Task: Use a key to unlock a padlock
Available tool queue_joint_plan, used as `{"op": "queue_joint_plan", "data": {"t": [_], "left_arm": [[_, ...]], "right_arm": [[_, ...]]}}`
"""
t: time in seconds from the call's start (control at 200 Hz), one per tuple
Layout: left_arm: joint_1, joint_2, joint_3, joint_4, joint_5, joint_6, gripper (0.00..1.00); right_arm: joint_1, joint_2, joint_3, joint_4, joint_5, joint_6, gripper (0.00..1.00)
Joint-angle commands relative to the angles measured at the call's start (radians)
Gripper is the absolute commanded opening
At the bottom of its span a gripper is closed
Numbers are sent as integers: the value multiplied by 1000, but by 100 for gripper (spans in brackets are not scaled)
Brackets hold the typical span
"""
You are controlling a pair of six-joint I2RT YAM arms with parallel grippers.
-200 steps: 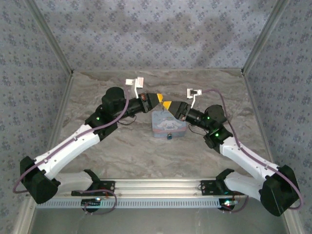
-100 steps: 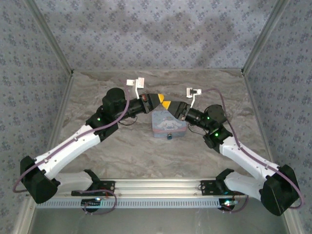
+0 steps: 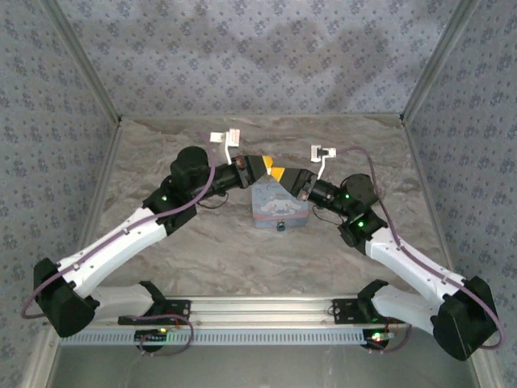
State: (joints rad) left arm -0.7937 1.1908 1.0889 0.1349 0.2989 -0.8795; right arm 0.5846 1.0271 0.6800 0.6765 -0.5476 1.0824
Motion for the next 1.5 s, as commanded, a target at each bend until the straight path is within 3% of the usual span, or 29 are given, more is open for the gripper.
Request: {"op": "queue_joint_plan", "data": {"t": [0.0,0.2,0.475,0.774,0.869,1.149,1.219,1.284,1.344,1.494], "left_arm": [[0,-26,26,-32,13,8,27],[11,-4,78,-101,95,15,38],[19,4,92,-104,125,6,44],[22,13,102,-112,157,-1,18],[23,13,103,-113,161,1,3],[22,20,97,-116,155,-1,0],[24,10,83,-112,115,-6,0],[24,10,76,-93,108,-17,0],[24,16,77,-76,114,-26,0],[24,26,82,-65,120,-37,0]], "right_arm": [[-20,-34,34,-25,-26,-44,0],[-42,-55,48,-81,-82,-58,0],[-45,-62,67,-152,-135,-87,0],[-62,-68,76,-180,-152,-94,0],[-67,-68,75,-180,-155,-88,0],[-89,-72,82,-197,-157,-82,0],[-94,-80,81,-212,-140,-82,23],[-87,-96,71,-199,-113,-83,38],[-80,-103,70,-196,-95,-89,44],[-62,-93,78,-180,-82,-90,47]]}}
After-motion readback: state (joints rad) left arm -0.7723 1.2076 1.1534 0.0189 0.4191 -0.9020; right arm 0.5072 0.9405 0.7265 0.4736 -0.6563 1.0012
